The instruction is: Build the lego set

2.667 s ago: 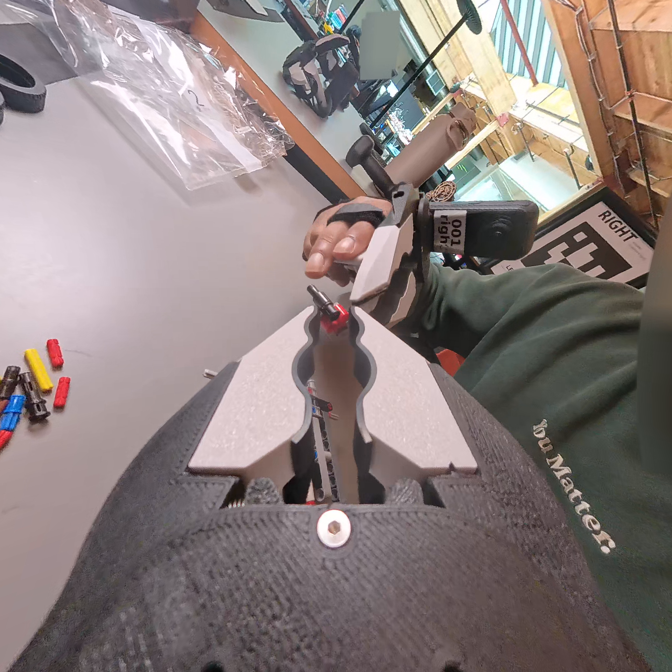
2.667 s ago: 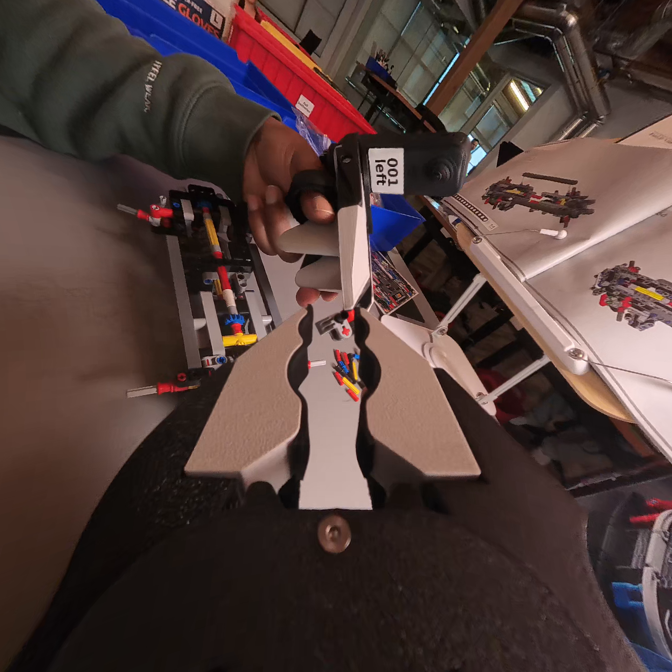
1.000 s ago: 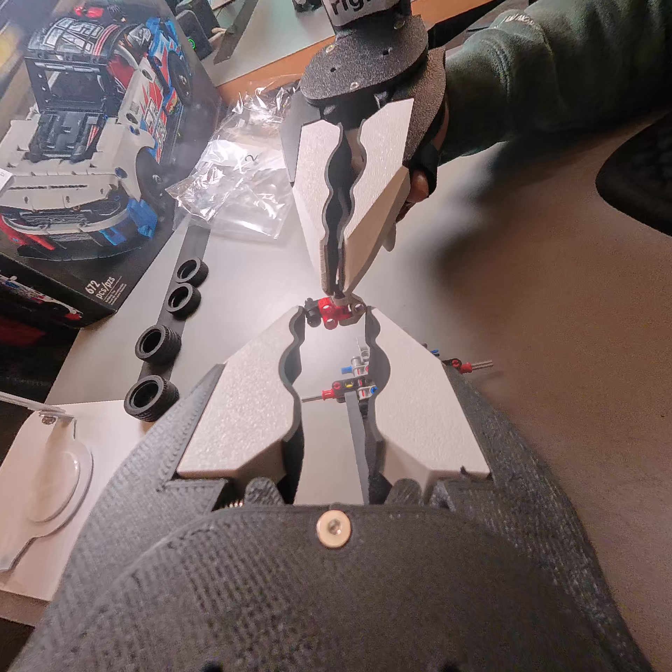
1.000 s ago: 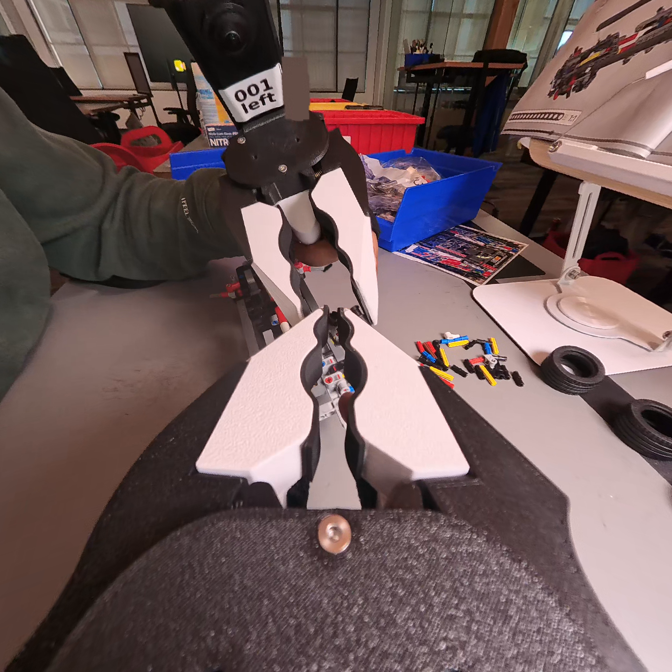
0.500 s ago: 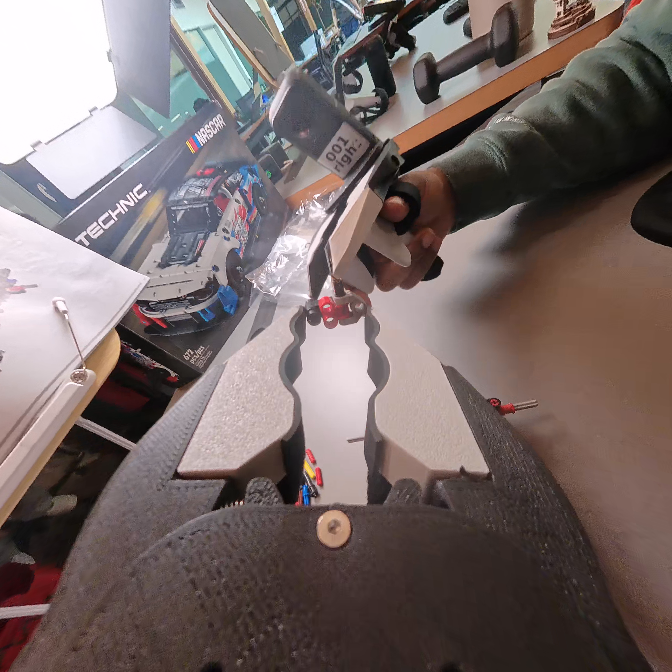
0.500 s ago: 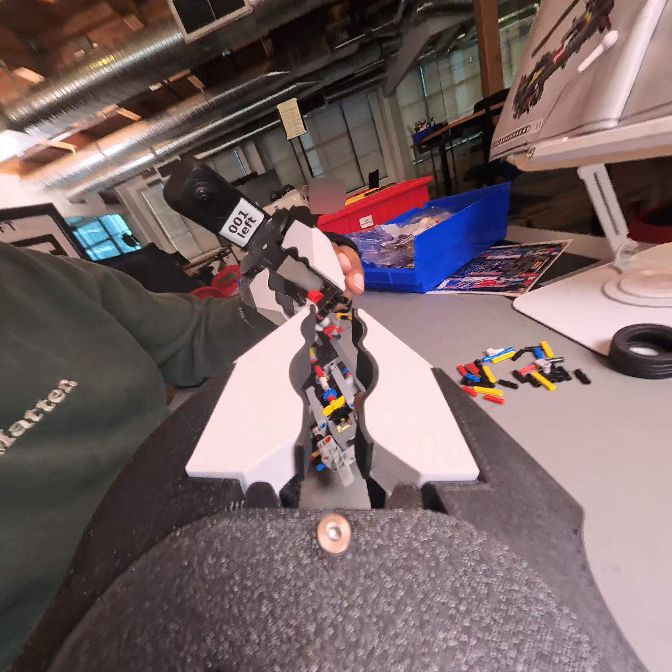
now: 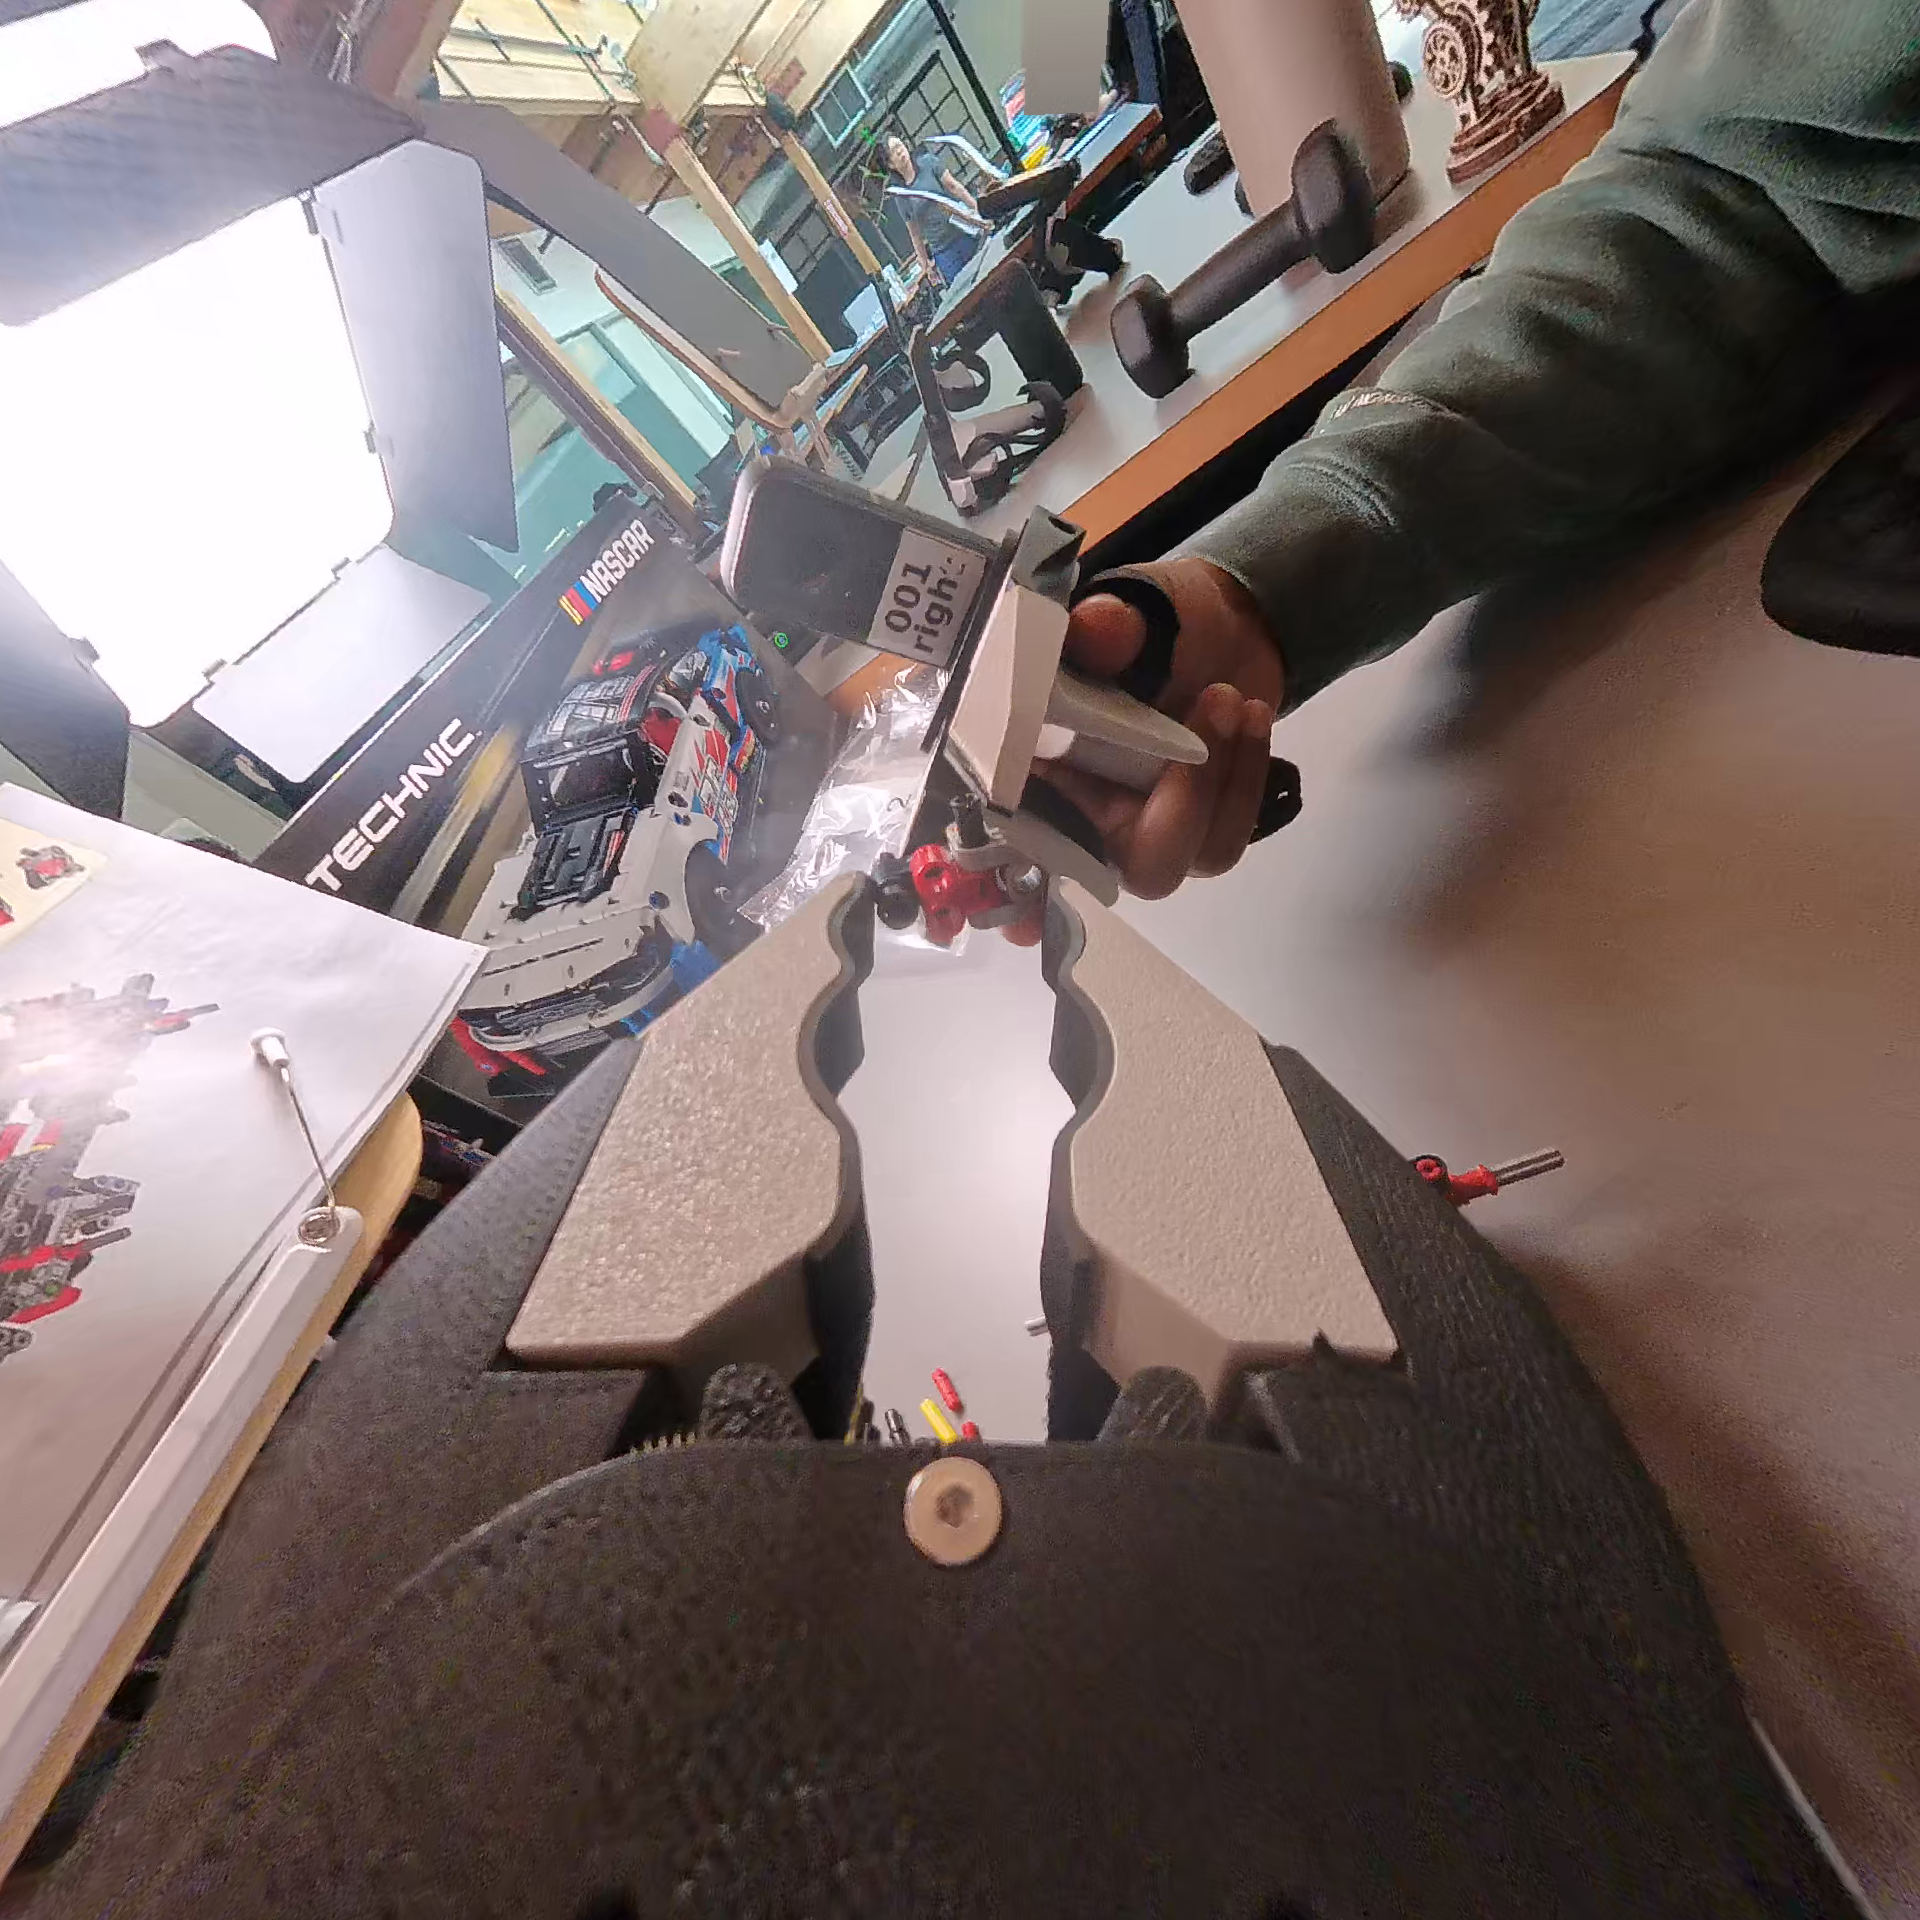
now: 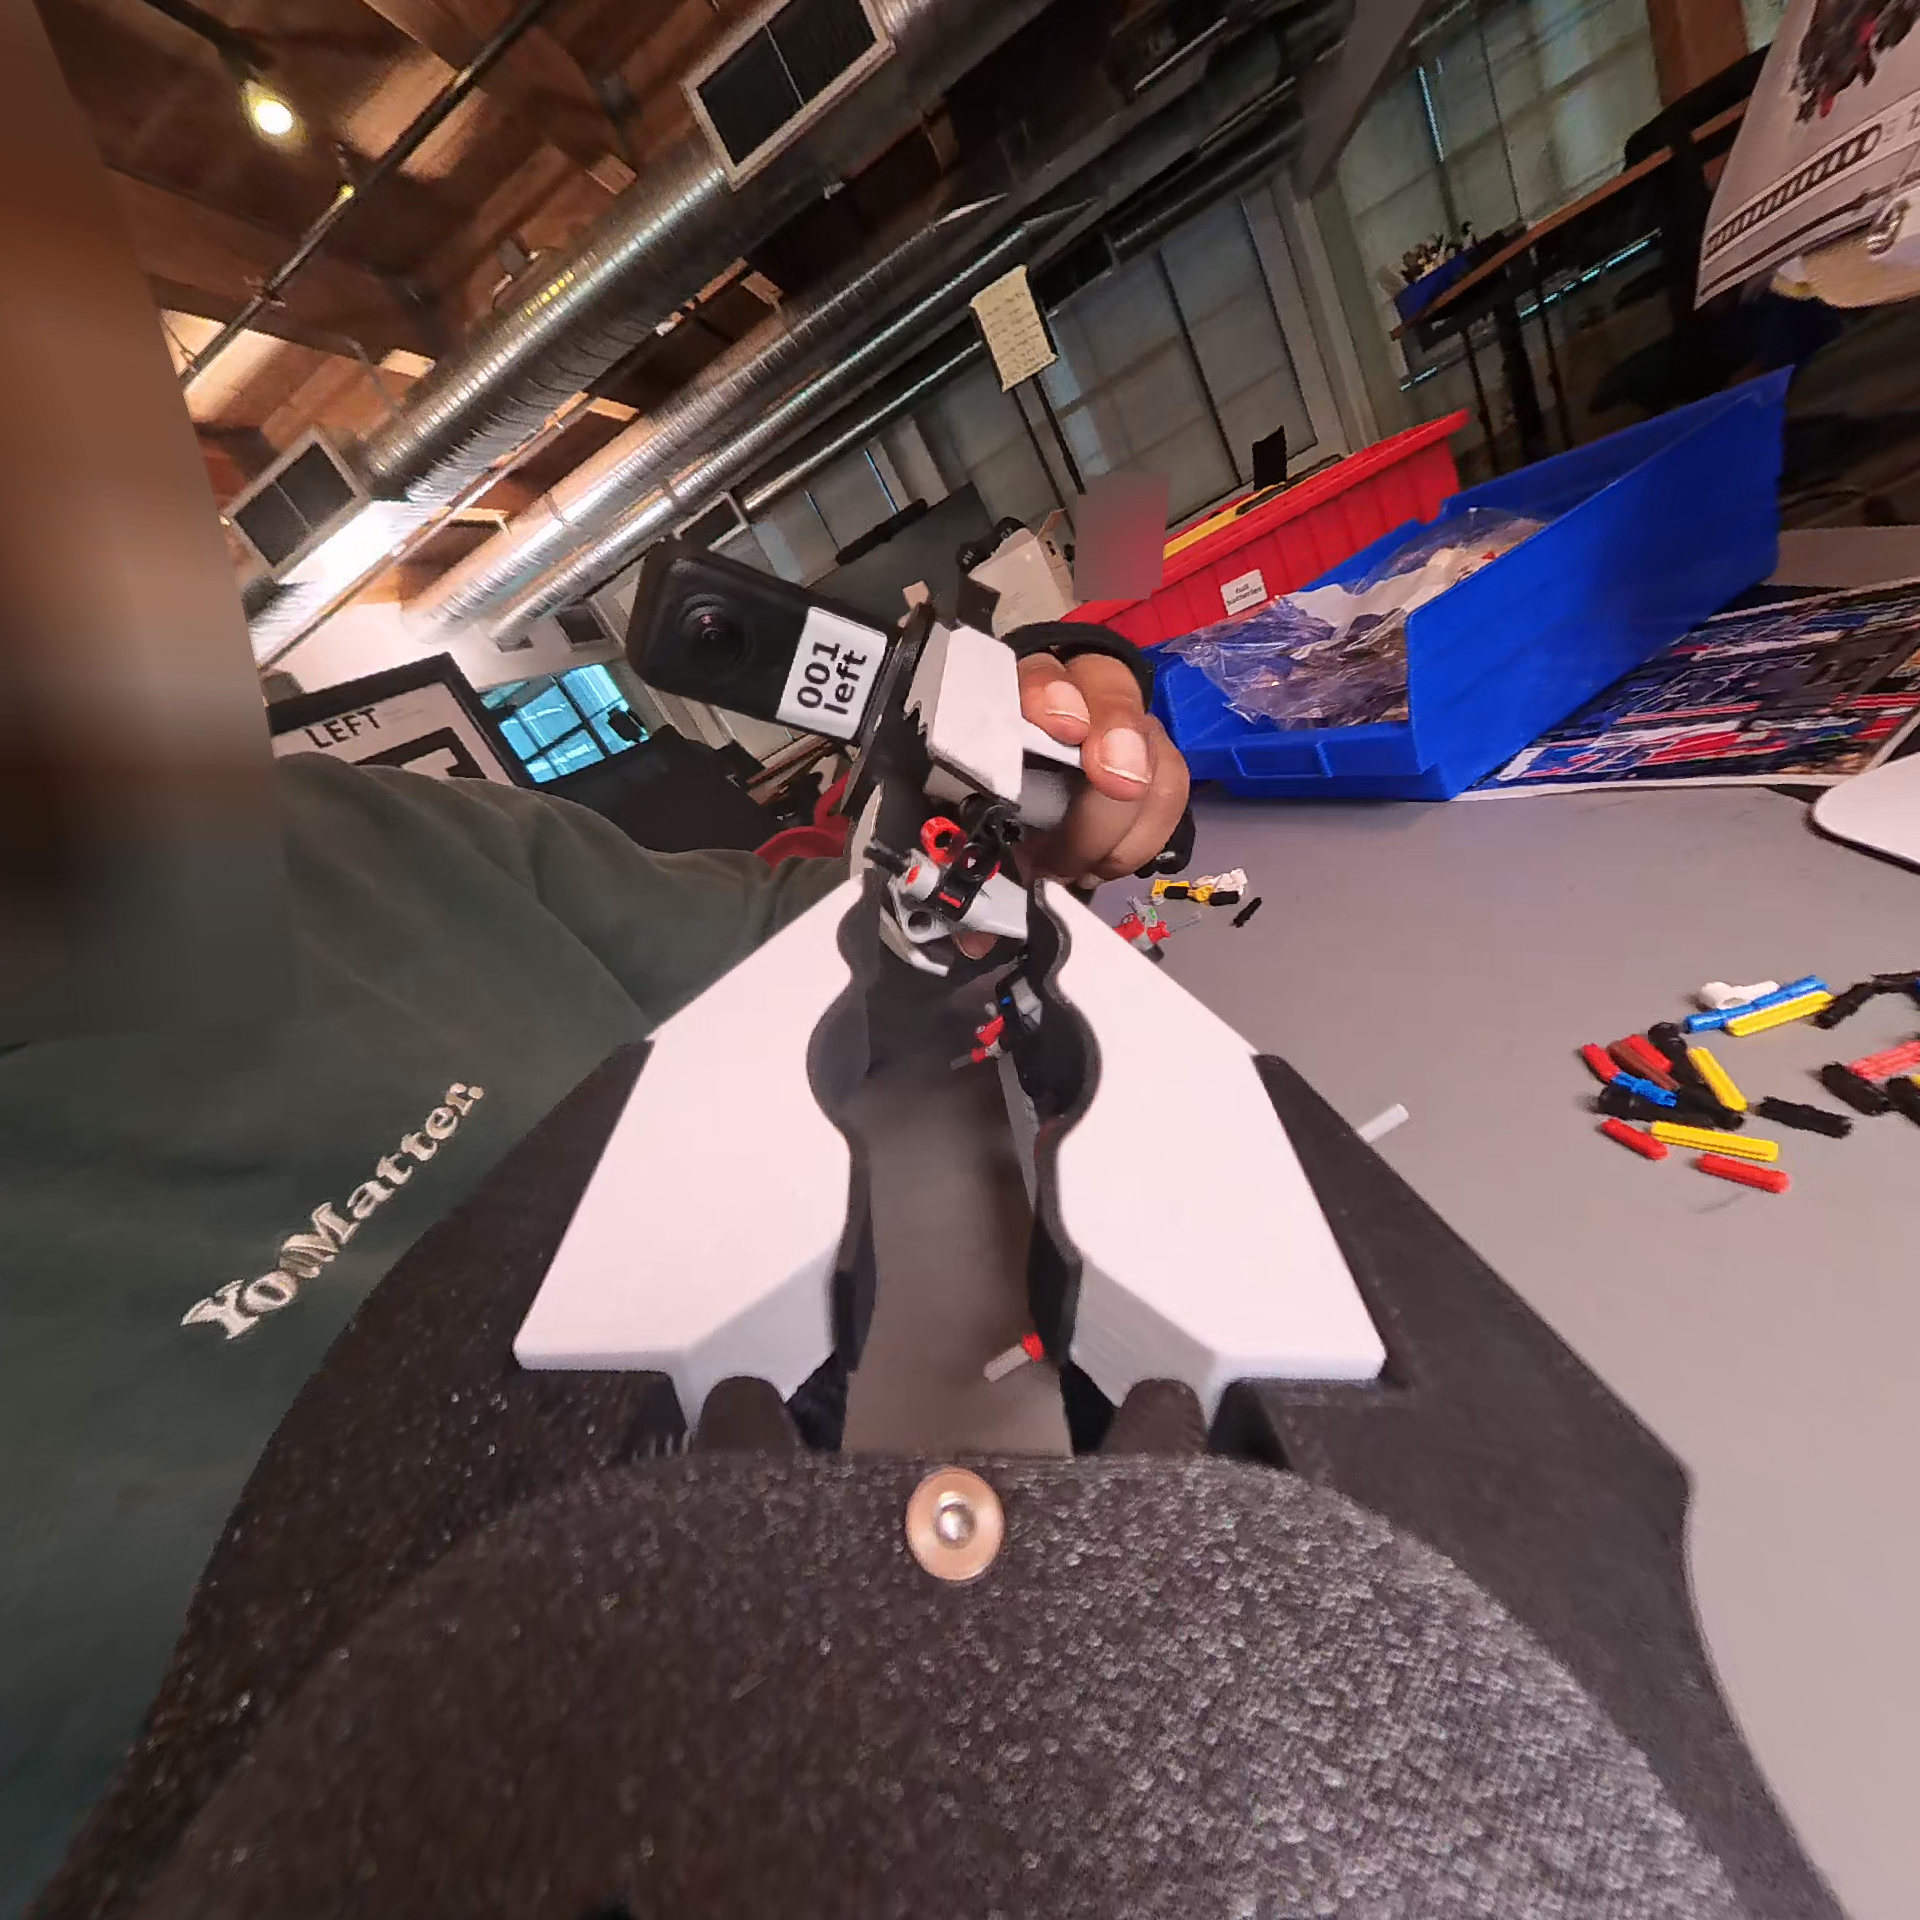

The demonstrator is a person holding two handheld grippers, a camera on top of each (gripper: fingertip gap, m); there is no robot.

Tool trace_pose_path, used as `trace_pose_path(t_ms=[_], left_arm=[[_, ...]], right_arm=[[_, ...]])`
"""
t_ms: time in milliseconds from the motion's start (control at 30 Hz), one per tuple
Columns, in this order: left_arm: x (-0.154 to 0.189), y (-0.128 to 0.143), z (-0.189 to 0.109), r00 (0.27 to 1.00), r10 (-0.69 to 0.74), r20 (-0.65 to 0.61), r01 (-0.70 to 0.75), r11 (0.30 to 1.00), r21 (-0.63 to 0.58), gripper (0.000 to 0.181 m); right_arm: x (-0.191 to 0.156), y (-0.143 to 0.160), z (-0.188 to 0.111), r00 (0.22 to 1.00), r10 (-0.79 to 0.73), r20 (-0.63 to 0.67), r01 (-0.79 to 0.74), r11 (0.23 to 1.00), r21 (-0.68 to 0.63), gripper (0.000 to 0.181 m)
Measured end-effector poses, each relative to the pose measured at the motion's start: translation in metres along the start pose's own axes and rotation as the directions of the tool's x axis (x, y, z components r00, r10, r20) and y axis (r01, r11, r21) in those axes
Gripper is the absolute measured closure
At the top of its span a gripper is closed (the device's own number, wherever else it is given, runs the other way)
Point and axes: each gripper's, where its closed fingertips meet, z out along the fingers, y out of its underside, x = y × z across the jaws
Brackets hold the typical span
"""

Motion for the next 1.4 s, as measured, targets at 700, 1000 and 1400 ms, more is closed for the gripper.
trace_pose_path(t_ms=[700,1000,1400], left_arm=[[0.001,0.010,0.001,0.986,-0.161,-0.046,0.161,0.987,-0.018,0.144],[0.003,0.013,0.003,0.984,-0.169,-0.048,0.168,0.985,-0.040,0.149],[0.001,0.016,0.003,0.983,-0.180,-0.040,0.178,0.983,-0.046,0.150]], right_arm=[[0.008,0.002,0.000,1.000,0.008,-0.026,-0.007,1.000,0.021,0.167],[0.010,0.005,0.001,0.999,0.029,-0.015,-0.029,0.999,0.025,0.167],[0.012,0.004,0.000,0.999,0.009,-0.034,-0.008,0.999,0.032,0.167]])
